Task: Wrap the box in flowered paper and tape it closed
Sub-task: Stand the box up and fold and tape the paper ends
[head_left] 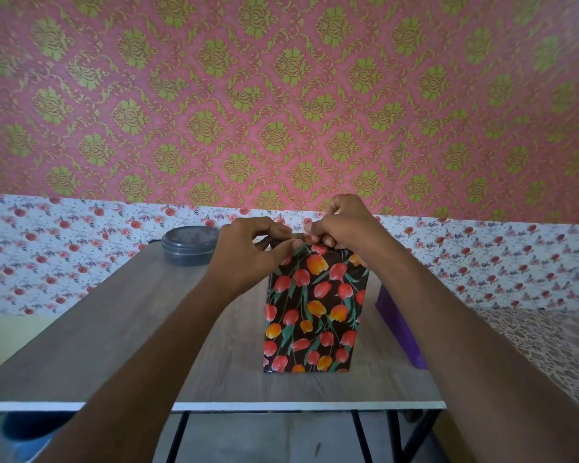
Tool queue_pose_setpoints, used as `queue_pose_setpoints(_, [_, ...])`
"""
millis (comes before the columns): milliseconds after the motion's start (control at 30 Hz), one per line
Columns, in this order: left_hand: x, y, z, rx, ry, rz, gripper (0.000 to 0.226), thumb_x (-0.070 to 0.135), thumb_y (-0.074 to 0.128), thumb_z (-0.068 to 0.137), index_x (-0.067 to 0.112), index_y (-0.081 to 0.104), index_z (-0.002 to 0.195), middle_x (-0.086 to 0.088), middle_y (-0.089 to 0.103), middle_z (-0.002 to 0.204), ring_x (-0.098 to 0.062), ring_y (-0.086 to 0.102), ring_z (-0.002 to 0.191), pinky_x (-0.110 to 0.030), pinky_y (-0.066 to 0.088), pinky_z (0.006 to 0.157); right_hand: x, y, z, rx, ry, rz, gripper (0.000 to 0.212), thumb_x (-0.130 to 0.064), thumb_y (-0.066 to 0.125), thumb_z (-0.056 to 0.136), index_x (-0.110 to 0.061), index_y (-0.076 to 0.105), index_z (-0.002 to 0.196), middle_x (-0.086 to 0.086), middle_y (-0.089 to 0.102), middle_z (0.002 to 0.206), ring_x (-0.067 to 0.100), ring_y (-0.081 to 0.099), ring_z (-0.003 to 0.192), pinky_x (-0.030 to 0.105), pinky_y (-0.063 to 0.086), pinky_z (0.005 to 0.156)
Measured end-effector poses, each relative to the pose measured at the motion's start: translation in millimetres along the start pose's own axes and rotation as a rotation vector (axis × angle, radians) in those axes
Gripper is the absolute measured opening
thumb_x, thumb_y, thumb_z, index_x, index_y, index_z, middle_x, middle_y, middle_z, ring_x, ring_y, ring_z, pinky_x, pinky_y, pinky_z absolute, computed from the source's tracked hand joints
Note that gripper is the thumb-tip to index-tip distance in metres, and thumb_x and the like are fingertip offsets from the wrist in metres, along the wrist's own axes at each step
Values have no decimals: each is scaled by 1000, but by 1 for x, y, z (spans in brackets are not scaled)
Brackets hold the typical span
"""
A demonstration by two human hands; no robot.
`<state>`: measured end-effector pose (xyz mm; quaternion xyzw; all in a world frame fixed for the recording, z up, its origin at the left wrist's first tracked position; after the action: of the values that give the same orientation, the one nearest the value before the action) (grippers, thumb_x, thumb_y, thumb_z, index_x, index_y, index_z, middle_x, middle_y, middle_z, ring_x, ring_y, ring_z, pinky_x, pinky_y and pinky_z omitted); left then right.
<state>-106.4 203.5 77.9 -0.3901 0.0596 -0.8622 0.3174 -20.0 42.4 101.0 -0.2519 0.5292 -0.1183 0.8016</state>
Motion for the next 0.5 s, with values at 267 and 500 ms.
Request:
queue_pose_setpoints(267, [-4, 0, 1, 11, -7, -37, 22, 30, 86, 79, 17, 68, 84, 7, 74, 93, -1, 68, 95, -17, 57, 81, 1, 9, 10, -164, 161, -187, 19, -8, 81, 79, 1, 68, 70, 15, 63, 59, 14, 45, 36, 21, 31, 38])
queue_pose_setpoints(500, [11, 1, 0, -47, 137, 83, 26, 33, 79, 86, 18, 63, 100, 5, 70, 95, -5, 66, 97, -11, 52, 81, -8, 12, 18, -280, 285, -366, 31, -9, 86, 79, 10, 70, 96, 10, 69, 57, 11, 50, 38, 20, 35, 40])
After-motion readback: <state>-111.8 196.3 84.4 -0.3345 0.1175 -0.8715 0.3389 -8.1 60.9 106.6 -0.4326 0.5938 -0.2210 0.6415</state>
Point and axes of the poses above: each hand's wrist, its own z-axis towards the middle knuckle, its own y-axis out of the palm, x = y × z, the point moved 10 cm from there along z, towards the middle knuckle
